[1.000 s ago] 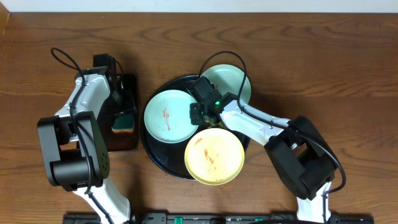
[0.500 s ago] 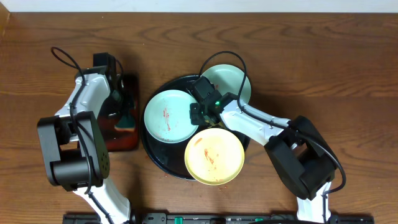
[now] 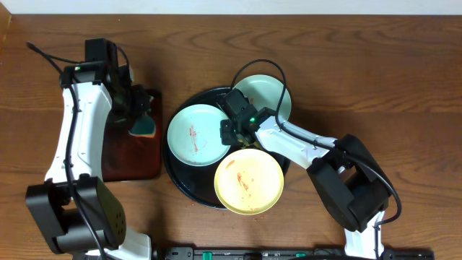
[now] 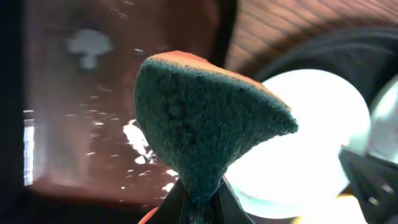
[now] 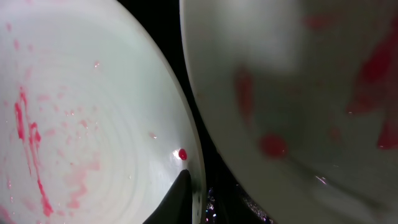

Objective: Clean dirty plates on tray and stack at the side
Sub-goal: 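Scrub the left pale green plate with the sponge in the left gripper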

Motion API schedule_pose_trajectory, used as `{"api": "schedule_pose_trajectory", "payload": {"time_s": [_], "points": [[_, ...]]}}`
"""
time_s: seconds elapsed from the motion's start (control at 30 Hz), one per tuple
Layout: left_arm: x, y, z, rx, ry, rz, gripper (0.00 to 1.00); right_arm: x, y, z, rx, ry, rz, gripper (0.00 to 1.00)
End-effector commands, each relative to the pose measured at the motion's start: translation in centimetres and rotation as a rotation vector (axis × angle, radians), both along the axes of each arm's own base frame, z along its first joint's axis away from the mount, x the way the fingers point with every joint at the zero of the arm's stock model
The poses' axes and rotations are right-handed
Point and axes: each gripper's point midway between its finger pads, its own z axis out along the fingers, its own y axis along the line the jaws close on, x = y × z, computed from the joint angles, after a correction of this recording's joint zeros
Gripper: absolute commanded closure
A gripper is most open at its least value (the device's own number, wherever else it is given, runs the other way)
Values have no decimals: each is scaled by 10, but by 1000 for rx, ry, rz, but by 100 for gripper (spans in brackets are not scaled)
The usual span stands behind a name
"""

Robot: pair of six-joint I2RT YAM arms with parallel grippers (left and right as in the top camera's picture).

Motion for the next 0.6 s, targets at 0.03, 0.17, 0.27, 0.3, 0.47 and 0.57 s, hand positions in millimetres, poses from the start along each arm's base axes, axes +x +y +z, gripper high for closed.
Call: {"api": "schedule_pose_trajectory", "payload": {"time_s": [0.03,0.17,0.27,0.3,0.47,0.57], "points": [[-3,-38,-16,-95,30,-10,92,-5,-7,-16,-61,12,7,88],[-3,-59,-36,-97,37,35,92,-6,-8,-17,-64,16,7,87],[-2,-68,-53,-53,33,66,92,-6,-8,-17,-65,17,7,87],[-2,-70,-58,-39,30,71,93,-6,-8,-17,-65,16,7,87],[5,-83,-84,39,17,69,93,-6,-8,-17,-65,16,7,87],[8,-87,-98,80,25,77,93,-6,-8,-17,-65,17,7,87]]}}
